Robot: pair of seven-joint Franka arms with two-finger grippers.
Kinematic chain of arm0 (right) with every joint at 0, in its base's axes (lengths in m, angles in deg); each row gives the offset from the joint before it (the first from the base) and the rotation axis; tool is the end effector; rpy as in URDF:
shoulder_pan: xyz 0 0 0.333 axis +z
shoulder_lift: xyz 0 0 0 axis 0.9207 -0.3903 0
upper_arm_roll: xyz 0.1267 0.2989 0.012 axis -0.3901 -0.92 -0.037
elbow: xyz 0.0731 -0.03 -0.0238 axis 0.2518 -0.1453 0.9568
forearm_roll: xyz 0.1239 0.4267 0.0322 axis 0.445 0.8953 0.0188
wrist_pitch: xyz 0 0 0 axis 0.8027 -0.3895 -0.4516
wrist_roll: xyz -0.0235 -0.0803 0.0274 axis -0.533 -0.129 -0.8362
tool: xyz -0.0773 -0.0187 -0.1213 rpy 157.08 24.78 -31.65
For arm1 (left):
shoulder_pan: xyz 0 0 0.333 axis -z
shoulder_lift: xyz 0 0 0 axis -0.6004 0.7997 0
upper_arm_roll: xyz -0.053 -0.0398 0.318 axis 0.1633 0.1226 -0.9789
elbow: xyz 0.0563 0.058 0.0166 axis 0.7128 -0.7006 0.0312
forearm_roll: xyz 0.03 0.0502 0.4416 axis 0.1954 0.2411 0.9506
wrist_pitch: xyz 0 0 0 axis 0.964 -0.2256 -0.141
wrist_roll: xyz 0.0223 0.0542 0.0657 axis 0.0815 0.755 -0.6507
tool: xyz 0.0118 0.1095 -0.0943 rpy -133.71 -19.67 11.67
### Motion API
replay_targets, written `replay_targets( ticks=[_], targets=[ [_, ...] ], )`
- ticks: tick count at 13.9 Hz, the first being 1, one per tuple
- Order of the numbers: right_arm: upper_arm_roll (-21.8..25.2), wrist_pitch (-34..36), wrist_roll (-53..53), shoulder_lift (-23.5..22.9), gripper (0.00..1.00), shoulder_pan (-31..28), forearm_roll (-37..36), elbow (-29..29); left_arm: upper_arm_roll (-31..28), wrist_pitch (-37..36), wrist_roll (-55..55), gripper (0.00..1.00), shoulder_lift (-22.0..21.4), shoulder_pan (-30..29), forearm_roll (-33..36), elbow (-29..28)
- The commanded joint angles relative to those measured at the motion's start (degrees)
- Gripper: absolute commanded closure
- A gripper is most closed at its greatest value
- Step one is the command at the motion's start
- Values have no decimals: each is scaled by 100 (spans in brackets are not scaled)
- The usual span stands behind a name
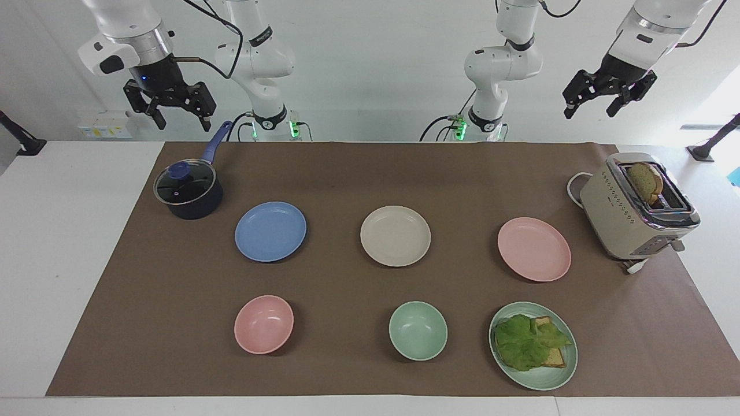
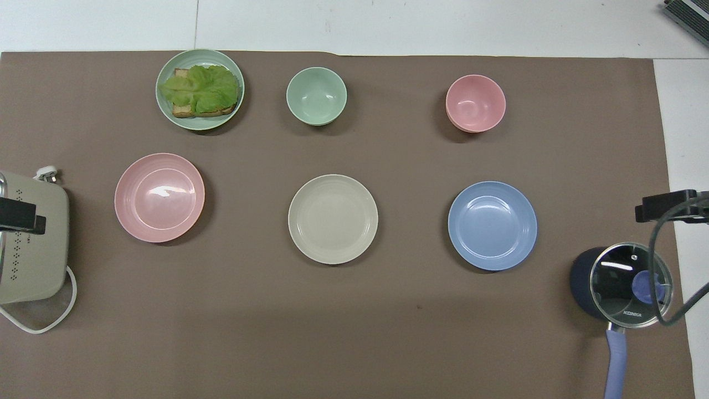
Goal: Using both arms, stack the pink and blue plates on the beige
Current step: 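Reach the left gripper to the pink plate's near rim and grip it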
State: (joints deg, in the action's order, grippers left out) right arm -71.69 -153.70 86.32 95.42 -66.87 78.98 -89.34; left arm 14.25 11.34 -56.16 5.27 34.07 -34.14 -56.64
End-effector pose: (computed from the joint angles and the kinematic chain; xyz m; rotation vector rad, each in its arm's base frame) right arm 0.5565 -0.0170 0.6381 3.1260 -0.0915 -0.0023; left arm 0.5402 -0.0321 0.6738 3.1306 0.0081 -0.0919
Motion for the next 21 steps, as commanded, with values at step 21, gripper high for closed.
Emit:
replay_targets(
  ticks=[21],
  targets=[
    [4, -81, -129, 116, 0, -24, 112, -162, -46, 4981, 62, 0, 1811, -930, -66, -3279]
  ],
)
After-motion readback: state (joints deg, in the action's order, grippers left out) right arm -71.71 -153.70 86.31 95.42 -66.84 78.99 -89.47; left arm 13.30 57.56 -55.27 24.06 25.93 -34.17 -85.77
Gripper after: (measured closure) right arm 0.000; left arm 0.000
